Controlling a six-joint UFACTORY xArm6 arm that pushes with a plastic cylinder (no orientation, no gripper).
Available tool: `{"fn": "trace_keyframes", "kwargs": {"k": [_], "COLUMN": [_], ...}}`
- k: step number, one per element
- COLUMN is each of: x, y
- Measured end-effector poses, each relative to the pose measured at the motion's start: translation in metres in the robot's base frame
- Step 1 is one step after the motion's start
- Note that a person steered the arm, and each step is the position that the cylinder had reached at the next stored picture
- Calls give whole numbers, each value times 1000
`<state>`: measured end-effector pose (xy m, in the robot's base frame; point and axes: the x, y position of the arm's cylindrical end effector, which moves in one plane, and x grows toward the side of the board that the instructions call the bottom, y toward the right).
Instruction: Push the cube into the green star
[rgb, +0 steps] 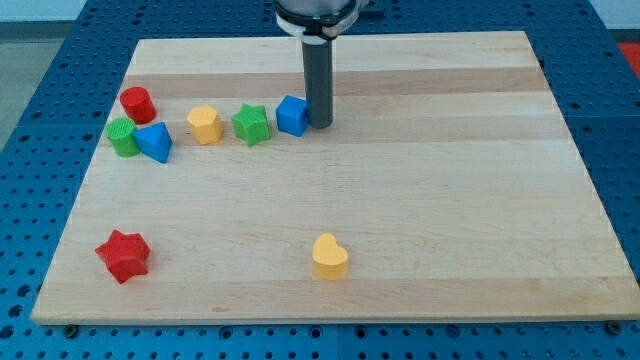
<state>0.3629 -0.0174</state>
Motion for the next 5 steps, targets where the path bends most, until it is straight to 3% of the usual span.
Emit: {"fn": "trace_keyframes", "kwargs": {"k": [4,5], "x": [-9,2], "y": [-95,-38]}}
